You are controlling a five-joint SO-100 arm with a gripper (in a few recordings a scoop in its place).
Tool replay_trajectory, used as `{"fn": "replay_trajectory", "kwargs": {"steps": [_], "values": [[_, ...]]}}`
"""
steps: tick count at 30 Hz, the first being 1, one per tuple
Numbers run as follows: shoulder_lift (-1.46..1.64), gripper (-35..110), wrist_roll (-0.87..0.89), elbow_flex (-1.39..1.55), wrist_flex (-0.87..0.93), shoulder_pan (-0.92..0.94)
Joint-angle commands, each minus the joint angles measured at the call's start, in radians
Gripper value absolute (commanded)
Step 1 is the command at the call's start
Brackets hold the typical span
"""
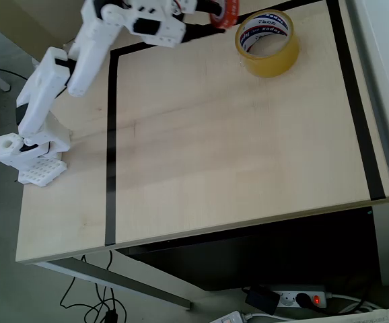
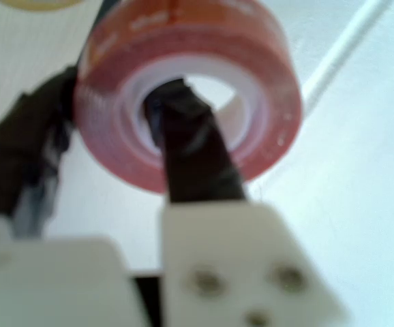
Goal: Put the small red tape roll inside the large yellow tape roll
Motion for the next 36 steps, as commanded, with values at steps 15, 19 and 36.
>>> {"fn": "replay_trajectory", "kwargs": {"steps": [15, 19, 36], "values": [[-0.124, 17, -0.014, -0.038, -0.103, -0.006], [-0.124, 17, -0.014, -0.046, -0.086, 0.000], [0.272, 0, -0.031, 0.285, 0.446, 0.103]]}}
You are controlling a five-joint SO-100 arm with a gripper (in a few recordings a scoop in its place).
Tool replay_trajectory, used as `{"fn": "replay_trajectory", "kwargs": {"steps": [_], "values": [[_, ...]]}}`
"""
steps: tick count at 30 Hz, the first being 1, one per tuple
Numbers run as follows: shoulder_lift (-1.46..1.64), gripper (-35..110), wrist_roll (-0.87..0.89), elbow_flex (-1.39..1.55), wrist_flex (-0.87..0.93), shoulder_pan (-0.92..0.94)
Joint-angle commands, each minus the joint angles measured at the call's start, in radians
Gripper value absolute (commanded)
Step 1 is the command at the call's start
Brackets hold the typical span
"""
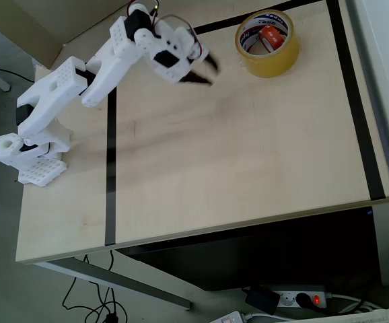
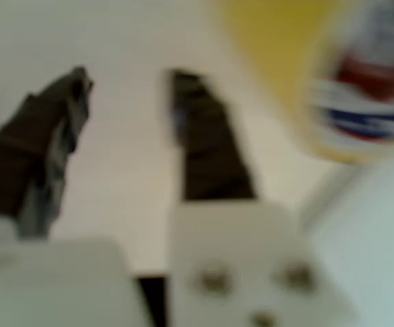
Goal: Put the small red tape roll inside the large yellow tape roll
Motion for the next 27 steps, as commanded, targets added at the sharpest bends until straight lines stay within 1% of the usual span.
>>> {"fn": "replay_trajectory", "kwargs": {"steps": [1, 6, 9, 13, 15, 17, 20, 22, 27], "values": [[0.499, 0, -0.026, 0.373, 0.052, 0.052], [0.891, 0, -0.023, 0.770, 0.052, 0.052], [1.066, 0, 0.054, 0.902, 0.021, 0.057], [1.427, 0, 0.167, 1.374, -0.270, 0.081], [1.572, 0, 0.212, 1.582, -0.388, 0.084], [1.680, 0, 0.238, 1.761, -0.483, 0.089], [1.882, 0, 0.239, 2.074, -0.696, 0.103], [1.993, 0, 0.239, 2.226, -0.772, 0.112], [2.125, 0, 0.241, 2.496, -0.848, 0.161]]}}
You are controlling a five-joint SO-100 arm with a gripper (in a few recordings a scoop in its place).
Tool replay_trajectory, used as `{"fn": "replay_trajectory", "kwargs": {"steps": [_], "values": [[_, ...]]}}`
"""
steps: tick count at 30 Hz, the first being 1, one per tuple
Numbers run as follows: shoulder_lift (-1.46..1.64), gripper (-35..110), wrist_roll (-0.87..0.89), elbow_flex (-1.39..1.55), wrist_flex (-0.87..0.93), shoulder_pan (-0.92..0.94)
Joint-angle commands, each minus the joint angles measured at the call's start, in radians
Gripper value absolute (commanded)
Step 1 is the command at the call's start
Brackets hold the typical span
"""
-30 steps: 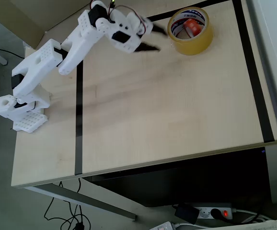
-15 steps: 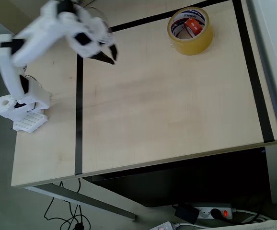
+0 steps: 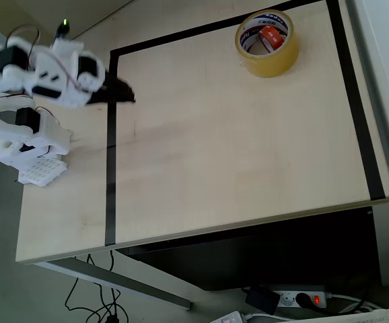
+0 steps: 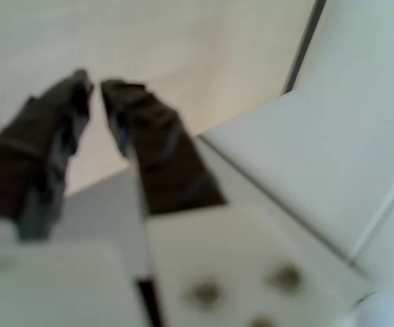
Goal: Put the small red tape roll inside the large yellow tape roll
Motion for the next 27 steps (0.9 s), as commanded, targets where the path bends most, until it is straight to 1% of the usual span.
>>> {"fn": "replay_trajectory", "kwargs": {"steps": [1, 5, 8, 10, 11, 14, 16, 17, 18, 22, 27], "values": [[0.160, 0, 0.012, 0.183, -0.083, 0.018], [0.253, 1, 0.012, 0.334, -0.126, 0.026], [0.341, 4, 0.012, 0.454, -0.156, 0.018], [0.368, 3, 0.011, 0.531, -0.173, -0.011], [0.390, 0, 0.008, 0.569, -0.179, -0.037], [0.540, 0, 0.012, 0.680, -0.163, -0.075], [0.701, 0, 0.012, 0.758, -0.130, -0.066], [0.816, 0, 0.012, 0.801, -0.080, -0.063], [0.933, 0, 0.012, 0.801, 0.035, -0.066], [0.950, 0, 0.006, 0.799, 0.103, -0.048], [0.950, 0, 0.012, 0.799, 0.199, -0.067]]}}
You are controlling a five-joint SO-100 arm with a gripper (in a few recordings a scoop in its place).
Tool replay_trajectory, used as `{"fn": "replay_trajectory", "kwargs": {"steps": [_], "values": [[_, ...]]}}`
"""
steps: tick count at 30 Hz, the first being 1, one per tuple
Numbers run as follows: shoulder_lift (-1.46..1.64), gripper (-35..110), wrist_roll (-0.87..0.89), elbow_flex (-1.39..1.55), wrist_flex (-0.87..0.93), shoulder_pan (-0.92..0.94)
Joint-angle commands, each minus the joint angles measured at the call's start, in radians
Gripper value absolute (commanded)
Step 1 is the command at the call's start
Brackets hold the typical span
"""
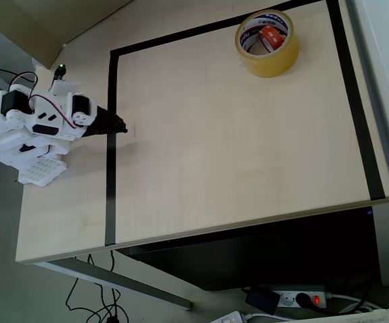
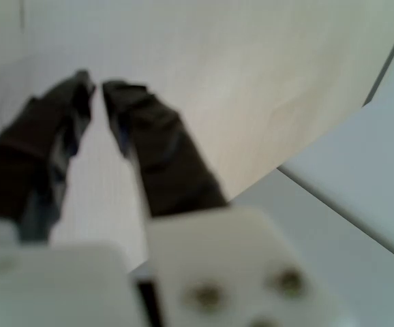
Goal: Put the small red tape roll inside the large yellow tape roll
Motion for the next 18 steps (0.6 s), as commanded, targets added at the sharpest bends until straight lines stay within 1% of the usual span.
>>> {"fn": "replay_trajectory", "kwargs": {"steps": [1, 5, 14, 18], "values": [[0.006, 0, 0.005, -0.005, 0.138, -0.021], [0.006, 0, 0.005, -0.005, 0.195, -0.008], [0.006, 0, 0.026, -0.005, 0.195, 0.011], [0.006, 0, 0.064, -0.005, 0.195, 0.008]]}}
